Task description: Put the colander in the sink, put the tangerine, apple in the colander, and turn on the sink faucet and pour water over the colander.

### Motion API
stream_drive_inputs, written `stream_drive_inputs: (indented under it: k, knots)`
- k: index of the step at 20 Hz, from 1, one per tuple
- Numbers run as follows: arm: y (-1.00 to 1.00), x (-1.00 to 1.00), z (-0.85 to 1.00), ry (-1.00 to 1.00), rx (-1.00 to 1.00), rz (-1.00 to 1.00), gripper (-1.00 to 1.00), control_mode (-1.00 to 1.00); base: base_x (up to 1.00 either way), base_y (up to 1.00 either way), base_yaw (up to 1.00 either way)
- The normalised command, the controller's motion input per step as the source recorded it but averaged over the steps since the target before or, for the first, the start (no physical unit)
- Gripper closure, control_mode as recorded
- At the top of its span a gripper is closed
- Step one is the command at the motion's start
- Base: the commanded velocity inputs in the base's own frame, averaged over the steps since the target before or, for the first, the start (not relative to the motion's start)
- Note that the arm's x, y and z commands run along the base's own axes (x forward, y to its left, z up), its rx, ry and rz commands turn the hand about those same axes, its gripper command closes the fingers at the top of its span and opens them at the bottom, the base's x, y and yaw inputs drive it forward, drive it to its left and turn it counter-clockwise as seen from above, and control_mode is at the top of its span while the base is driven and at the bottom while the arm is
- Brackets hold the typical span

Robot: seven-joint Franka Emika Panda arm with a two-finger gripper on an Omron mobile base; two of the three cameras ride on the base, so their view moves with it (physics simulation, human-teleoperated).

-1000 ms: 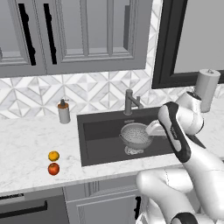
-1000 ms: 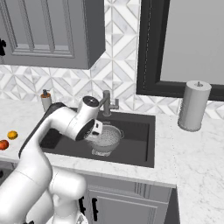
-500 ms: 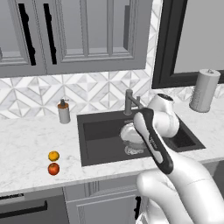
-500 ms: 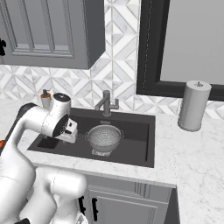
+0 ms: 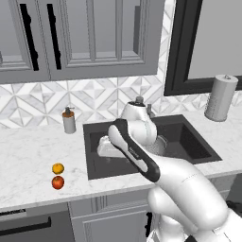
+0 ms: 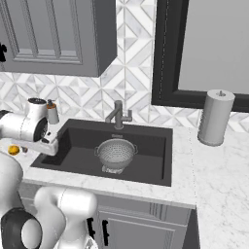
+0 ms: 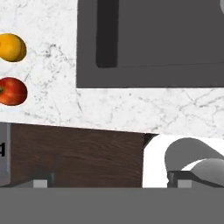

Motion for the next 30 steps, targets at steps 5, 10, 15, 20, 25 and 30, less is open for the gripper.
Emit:
stream_drive_inputs:
  k: [5,10,15,20,25,30]
  knots:
    - [0.95,0.28,0.00,0.05,-0.07,0.00,-1.00,-1.00,0.00,0.00,0.00]
    - [0.80,0.27,-0.01,0.00,-0.07,0.00,-1.00,-1.00,0.00,0.00,0.00]
    - [0.54,0.27,-0.18,0.00,0.00,0.00,-1.00,-1.00,0.00,0.00,0.00]
    - [0.38,0.28,-0.19,0.00,0.00,0.00,-1.00,-1.00,0.00,0.00,0.00]
    - [0.35,0.24,-0.25,-0.04,0.00,-0.06,-1.00,-1.00,0.00,0.00,0.00]
    - [0.32,0.23,-0.27,-0.04,0.00,-0.09,-1.00,-1.00,0.00,0.00,0.00]
